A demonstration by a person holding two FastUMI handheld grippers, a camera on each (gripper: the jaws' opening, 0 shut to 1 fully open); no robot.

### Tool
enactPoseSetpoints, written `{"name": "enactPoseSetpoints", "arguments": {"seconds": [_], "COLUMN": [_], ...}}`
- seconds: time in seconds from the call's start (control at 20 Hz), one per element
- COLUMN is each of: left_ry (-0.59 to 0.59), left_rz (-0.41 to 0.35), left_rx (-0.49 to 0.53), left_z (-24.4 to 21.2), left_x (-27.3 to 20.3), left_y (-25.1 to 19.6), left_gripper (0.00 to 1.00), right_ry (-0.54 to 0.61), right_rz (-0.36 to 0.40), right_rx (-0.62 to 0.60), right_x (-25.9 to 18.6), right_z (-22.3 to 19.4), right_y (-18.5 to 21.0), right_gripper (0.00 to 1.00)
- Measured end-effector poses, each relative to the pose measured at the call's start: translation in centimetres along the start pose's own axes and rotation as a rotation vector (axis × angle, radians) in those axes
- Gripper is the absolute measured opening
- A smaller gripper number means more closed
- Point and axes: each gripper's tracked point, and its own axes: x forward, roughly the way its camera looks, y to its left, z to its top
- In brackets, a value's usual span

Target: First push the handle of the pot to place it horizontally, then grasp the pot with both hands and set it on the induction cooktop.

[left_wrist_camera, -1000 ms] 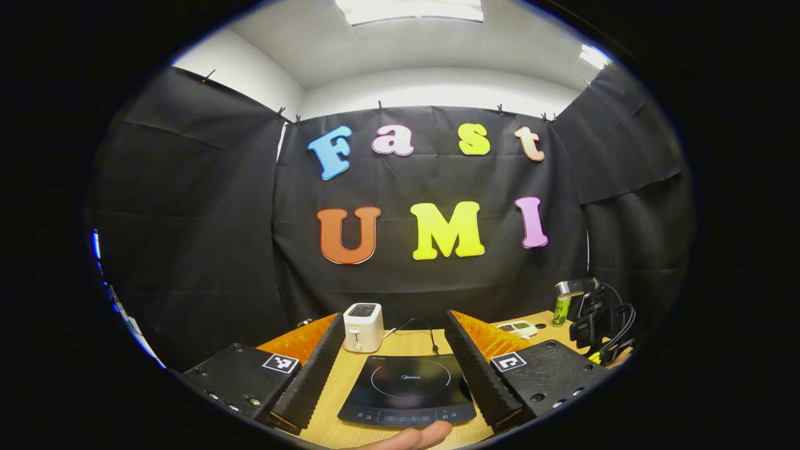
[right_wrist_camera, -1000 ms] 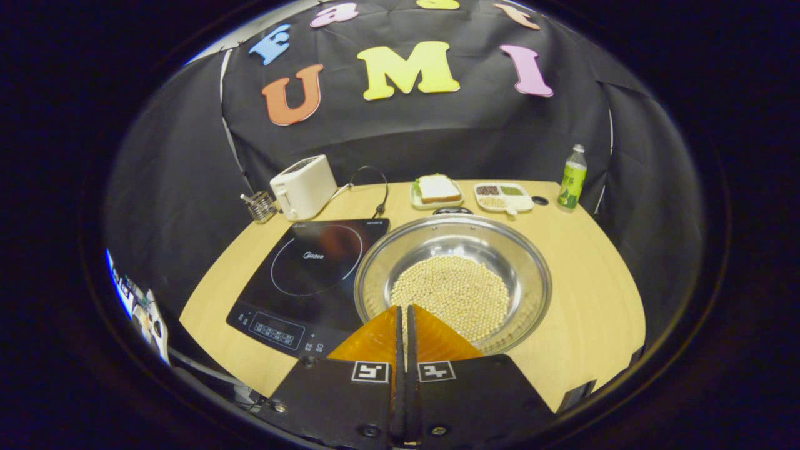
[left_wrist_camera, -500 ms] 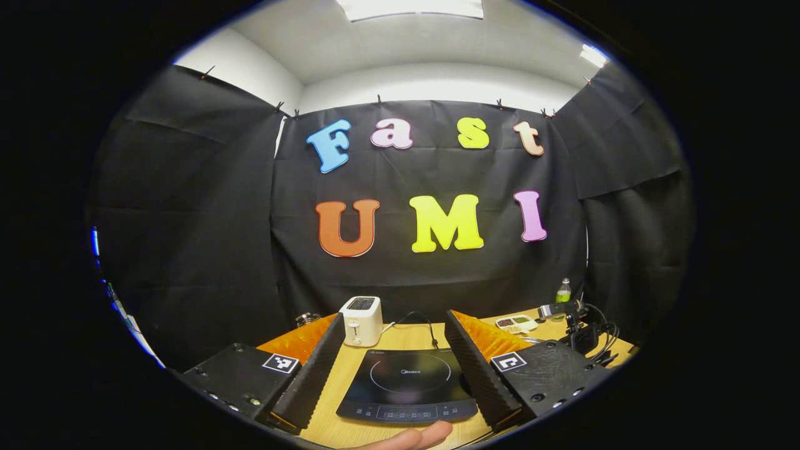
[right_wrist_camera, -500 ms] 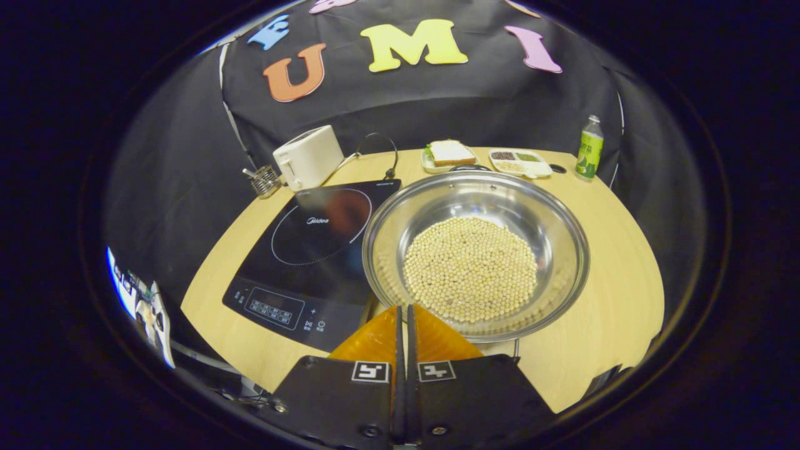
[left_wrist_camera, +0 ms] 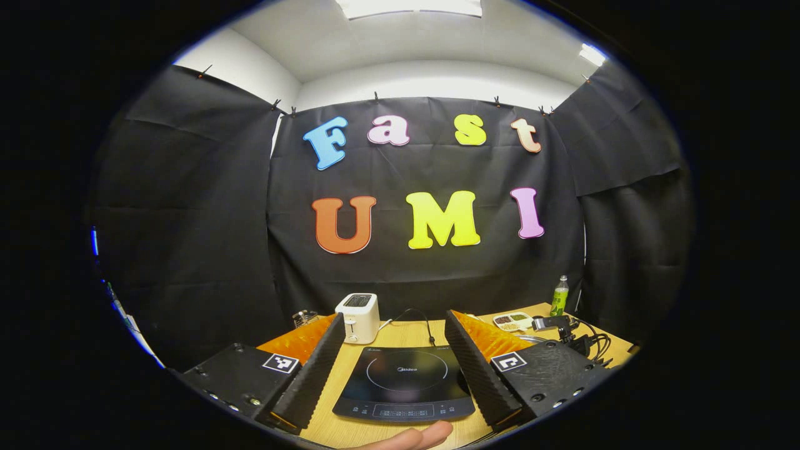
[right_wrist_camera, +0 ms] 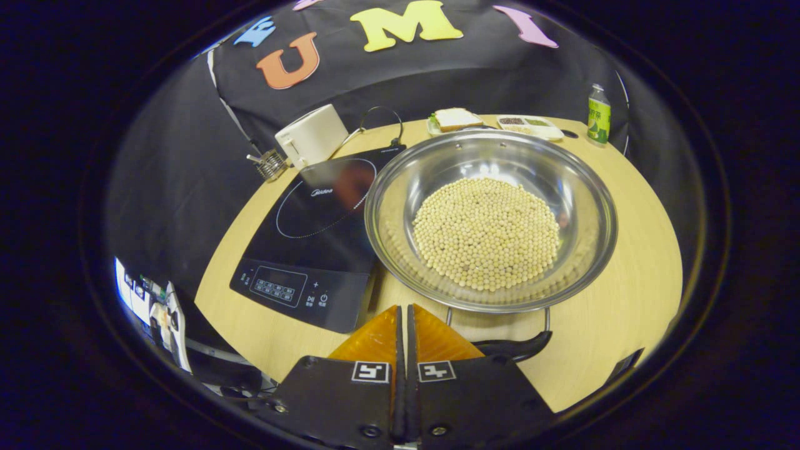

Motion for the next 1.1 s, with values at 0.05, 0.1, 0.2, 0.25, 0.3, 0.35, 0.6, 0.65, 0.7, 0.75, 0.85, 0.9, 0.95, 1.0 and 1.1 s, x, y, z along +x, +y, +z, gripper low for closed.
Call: {"name": "enactPoseSetpoints", "arguments": {"seconds": [0.05,0.1,0.2,0.25,0.3,0.35,0.6,0.65,0.7,0.75,0.85,0.9,0.95,1.0,1.1], "left_ry": [-0.001,0.0,0.002,-0.006,-0.012,-0.016,-0.048,-0.051,-0.055,-0.057,-0.06,-0.061,-0.063,-0.064,-0.064], "left_rz": [-0.004,-0.005,0.0,0.002,0.004,0.006,0.011,0.006,0.005,0.008,0.012,0.013,0.012,0.011,0.015], "left_rx": [0.0,0.0,0.002,0.002,0.001,-0.001,-0.019,-0.022,-0.023,-0.023,-0.02,-0.02,-0.022,-0.023,-0.023], "left_z": [0.0,-0.1,-0.2,0.0,0.2,0.3,1.5,1.7,1.9,2.0,2.4,2.5,2.7,2.7,2.8], "left_x": [0.0,-0.1,-0.2,-0.5,-0.7,-0.8,-1.8,-2.0,-2.1,-2.2,-2.2,-2.2,-2.2,-2.3,-2.4], "left_y": [-0.1,-0.1,0.0,-0.1,-0.1,-0.1,-0.2,-0.4,-0.5,-0.4,-0.4,-0.5,-0.6,-0.8,-0.9], "left_gripper": [0.96,0.96,0.95,0.95,0.95,0.96,0.95,0.96,0.95,0.95,0.95,0.96,0.96,0.95,0.96], "right_ry": [-0.002,-0.003,-0.002,-0.003,-0.002,-0.002,-0.02,-0.024,-0.027,-0.03,-0.043,-0.051,-0.06,-0.066,-0.072], "right_rz": [-0.002,-0.003,-0.005,-0.003,-0.004,-0.005,-0.033,-0.038,-0.041,-0.046,-0.072,-0.09,-0.103,-0.12,-0.149], "right_rx": [0.0,-0.001,-0.005,-0.005,-0.007,-0.009,-0.046,-0.048,-0.047,-0.048,-0.056,-0.063,-0.068,-0.072,-0.072], "right_x": [-0.1,-0.1,-0.3,-0.4,-0.4,-0.5,-1.4,-1.6,-1.7,-1.8,-2.1,-2.3,-2.4,-2.6,-2.8], "right_z": [0.0,-0.1,-0.3,-0.4,-0.6,-0.7,-0.8,-0.8,-0.8,-0.7,-0.5,-0.4,-0.2,-0.1,0.1], "right_y": [-0.3,-0.5,-1.0,-1.3,-1.5,-1.9,-4.2,-4.7,-5.1,-5.7,-7.1,-7.8,-8.5,-9.2,-10.8], "right_gripper": [0.04,0.04,0.04,0.04,0.04,0.04,0.04,0.04,0.04,0.04,0.04,0.01,0.0,0.04,0.04]}}
